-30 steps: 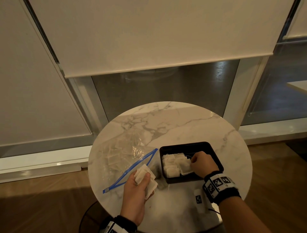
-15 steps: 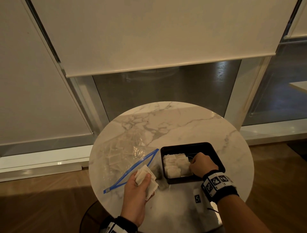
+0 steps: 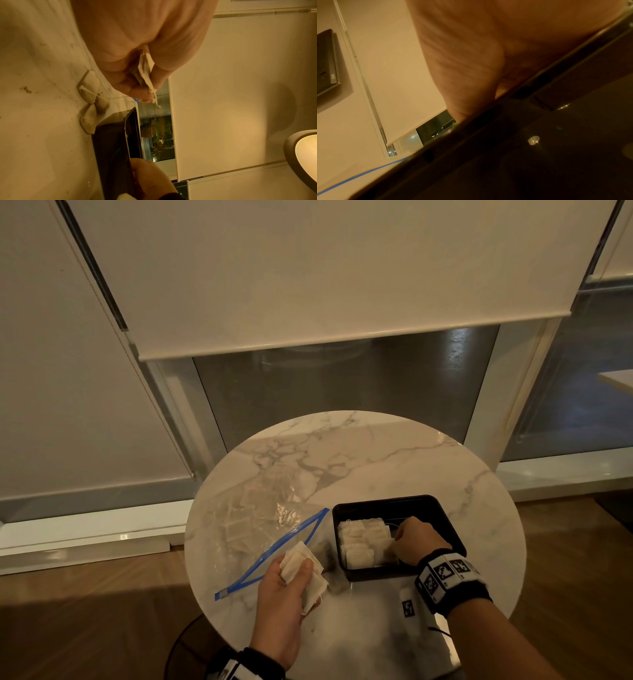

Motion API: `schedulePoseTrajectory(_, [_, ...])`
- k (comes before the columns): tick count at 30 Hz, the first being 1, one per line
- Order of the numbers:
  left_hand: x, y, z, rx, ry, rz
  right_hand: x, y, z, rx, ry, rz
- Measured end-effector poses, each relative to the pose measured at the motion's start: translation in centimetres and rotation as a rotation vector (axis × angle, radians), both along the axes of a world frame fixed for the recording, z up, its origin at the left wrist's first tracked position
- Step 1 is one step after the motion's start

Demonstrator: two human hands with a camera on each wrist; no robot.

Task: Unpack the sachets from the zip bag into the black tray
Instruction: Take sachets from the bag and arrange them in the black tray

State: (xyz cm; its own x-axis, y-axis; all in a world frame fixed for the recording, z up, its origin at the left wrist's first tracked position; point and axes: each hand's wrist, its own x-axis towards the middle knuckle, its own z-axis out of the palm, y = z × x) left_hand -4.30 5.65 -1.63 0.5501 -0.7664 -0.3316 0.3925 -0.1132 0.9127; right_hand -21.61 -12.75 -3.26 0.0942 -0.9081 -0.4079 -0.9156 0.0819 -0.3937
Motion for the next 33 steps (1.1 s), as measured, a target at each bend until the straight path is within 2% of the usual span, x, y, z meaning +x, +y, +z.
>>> schedulePoseTrajectory(19, [0.0,0.1,0.2,-0.006,-0.009,-0.024,-0.2,-1.7,-1.6,-0.047,-0.045,0.037])
schedulePoseTrajectory(22, [0.0,0.2,0.4,-0.018,0.000,-0.027,-0.3,-1.0,-0.7,-0.068,-0.040,0.040])
schedulePoseTrajectory(25, [0.0,0.3,0.4,-0.025,0.009,-0.024,-0.4,0.4,1.2,-0.190,-0.049,0.020])
schedulePoseTrajectory(27, [-0.1,0.3,0.4,-0.028,0.017,-0.026,-0.5,1.5,2.2,-0.289,-0.108,0.018])
schedulePoseTrajectory(29, [-0.2,0.2,0.5,-0.025,0.021,-0.033,-0.3,3.0,3.1,-0.345,-0.245,0.030])
schedulePoseTrajectory(33, [-0.5,0.1,0.7,-0.026,0.016,-0.071,1.2,6.6,4.5,-0.304,-0.533,0.153])
